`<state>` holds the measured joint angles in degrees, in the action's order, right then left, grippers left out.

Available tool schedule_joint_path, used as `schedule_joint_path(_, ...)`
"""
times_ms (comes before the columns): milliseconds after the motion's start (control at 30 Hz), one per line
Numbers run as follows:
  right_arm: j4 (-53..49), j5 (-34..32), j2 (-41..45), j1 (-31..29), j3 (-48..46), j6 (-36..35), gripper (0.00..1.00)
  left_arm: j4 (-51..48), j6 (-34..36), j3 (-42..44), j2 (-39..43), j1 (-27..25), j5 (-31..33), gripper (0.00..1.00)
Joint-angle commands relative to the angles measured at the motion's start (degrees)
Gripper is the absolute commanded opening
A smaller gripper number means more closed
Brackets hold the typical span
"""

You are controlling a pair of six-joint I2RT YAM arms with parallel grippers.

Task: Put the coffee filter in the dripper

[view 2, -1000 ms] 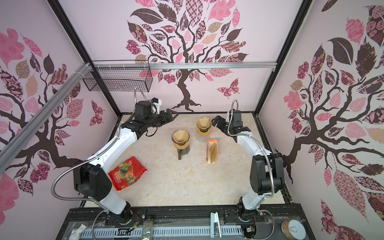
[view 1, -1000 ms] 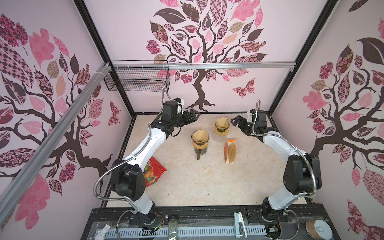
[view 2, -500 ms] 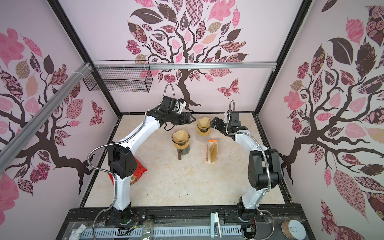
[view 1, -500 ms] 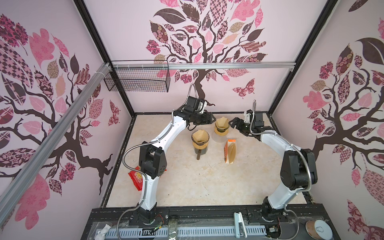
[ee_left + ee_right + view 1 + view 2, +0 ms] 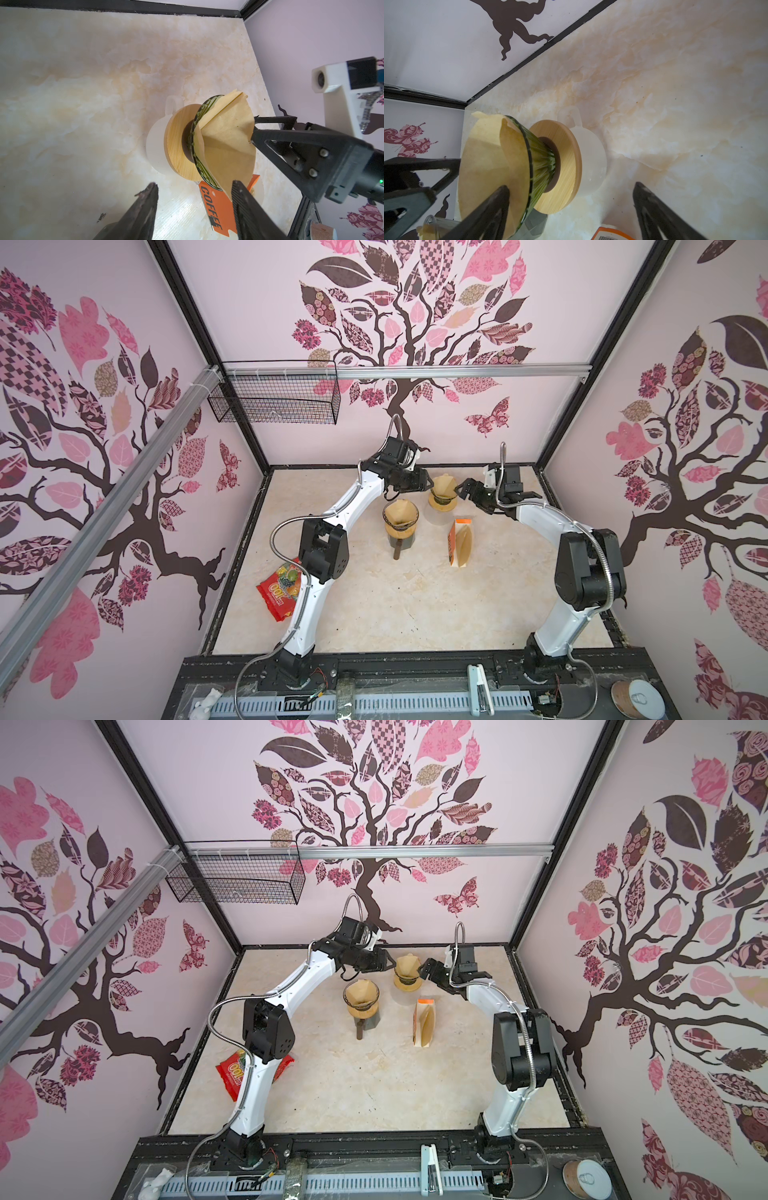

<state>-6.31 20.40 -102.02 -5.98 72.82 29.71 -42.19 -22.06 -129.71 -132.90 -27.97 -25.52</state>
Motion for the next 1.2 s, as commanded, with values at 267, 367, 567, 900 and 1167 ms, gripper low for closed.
schedule_joint_path(267, -1.1, -0.2, -1.1, 0.0, 3.2, -1.1, 0.94, 1.7, -0.2, -7.2, -4.2, -0.3, -0.8, 0.57)
schedule_joint_path(367, -1.2, -0.4, -0.8, 0.1, 3.2, -1.2, 0.94, 1.8, -0.4, -8.0, -5.1, -0.3, -0.6, 0.55)
schedule_joint_path(567, -1.5, -0.7, -0.9, 0.1, 3.5, -1.5, 0.94, 2.0, -0.4, -8.2, -6.2, -0.3, -0.6, 0.51)
schedule_joint_path(900, -2.0, -0.9, -1.8, 0.1, 4.2, -1.9, 0.94, 2.6, -0.7, -8.5, -7.4, -0.2, -0.9, 0.48)
schedule_joint_path(1167, -2.4, -0.6, -2.7, 0.2, 5.6, -2.1, 0.94, 3.2, -1.0, -8.4, -7.6, -0.2, -1.5, 0.48)
